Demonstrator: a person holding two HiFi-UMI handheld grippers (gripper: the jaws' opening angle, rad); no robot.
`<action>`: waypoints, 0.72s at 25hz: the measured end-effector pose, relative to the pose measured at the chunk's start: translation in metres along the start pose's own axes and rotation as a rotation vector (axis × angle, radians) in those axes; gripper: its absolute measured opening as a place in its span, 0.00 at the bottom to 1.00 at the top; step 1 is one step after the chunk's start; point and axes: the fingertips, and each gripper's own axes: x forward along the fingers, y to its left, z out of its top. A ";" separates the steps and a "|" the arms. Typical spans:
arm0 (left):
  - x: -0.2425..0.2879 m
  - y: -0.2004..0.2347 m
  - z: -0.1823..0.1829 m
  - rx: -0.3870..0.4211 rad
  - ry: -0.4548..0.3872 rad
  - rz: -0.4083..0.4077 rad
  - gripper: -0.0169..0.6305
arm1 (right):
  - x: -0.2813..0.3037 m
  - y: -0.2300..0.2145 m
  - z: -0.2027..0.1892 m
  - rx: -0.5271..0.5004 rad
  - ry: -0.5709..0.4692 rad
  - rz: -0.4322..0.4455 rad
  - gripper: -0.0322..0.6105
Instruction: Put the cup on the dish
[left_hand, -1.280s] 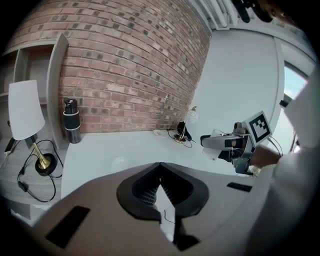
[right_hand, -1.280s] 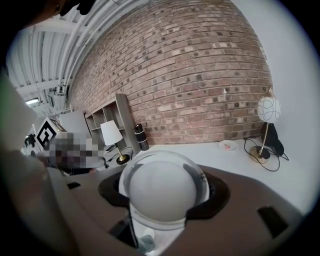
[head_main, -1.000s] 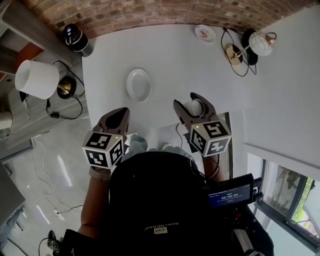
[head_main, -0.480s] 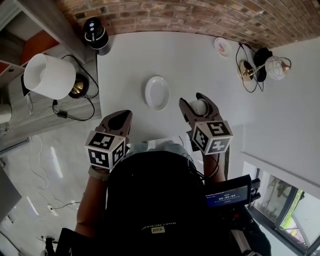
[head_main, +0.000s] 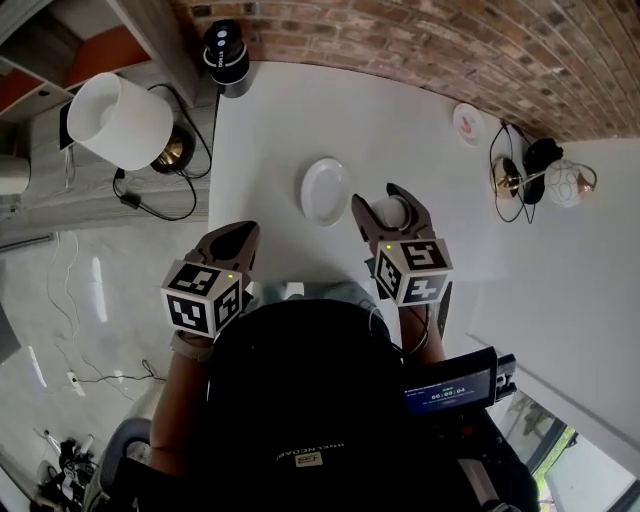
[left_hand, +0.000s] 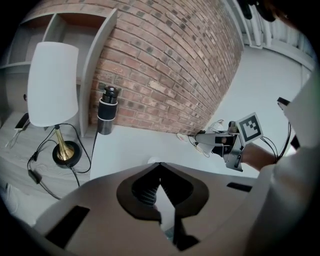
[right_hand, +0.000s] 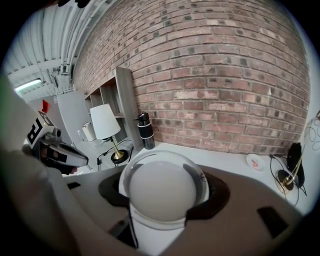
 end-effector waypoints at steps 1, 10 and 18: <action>-0.002 0.001 0.000 -0.020 -0.011 0.017 0.04 | 0.005 -0.001 0.001 -0.021 0.006 0.011 0.47; -0.030 0.004 -0.010 -0.168 -0.087 0.136 0.04 | 0.045 -0.001 -0.004 -0.142 0.053 0.104 0.47; -0.047 0.009 -0.016 -0.255 -0.121 0.243 0.04 | 0.086 0.004 -0.014 -0.233 0.100 0.178 0.47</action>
